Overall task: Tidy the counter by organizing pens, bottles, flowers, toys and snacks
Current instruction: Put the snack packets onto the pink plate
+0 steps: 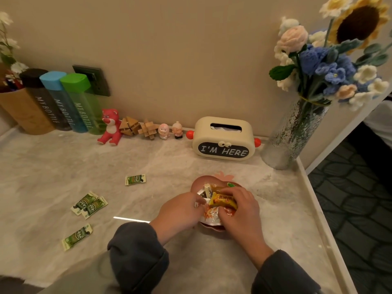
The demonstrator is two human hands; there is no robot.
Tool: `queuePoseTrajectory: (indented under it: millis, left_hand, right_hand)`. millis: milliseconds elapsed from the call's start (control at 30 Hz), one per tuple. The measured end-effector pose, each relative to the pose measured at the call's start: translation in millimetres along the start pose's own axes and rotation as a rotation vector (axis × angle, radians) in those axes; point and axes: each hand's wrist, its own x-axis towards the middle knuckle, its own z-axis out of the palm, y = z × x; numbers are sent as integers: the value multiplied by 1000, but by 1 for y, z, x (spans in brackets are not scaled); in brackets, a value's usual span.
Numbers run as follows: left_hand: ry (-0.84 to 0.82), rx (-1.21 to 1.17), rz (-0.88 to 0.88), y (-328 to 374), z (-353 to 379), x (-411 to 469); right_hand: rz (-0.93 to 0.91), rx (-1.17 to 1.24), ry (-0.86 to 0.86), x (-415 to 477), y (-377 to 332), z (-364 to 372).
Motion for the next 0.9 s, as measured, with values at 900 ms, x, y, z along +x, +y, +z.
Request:
queuePoseTrajectory:
  millis: [900]
  left_hand:
    - [376,-149,-225,-216,-82,-120]
  right_hand:
    - [-367,18,-517,1,-170,169]
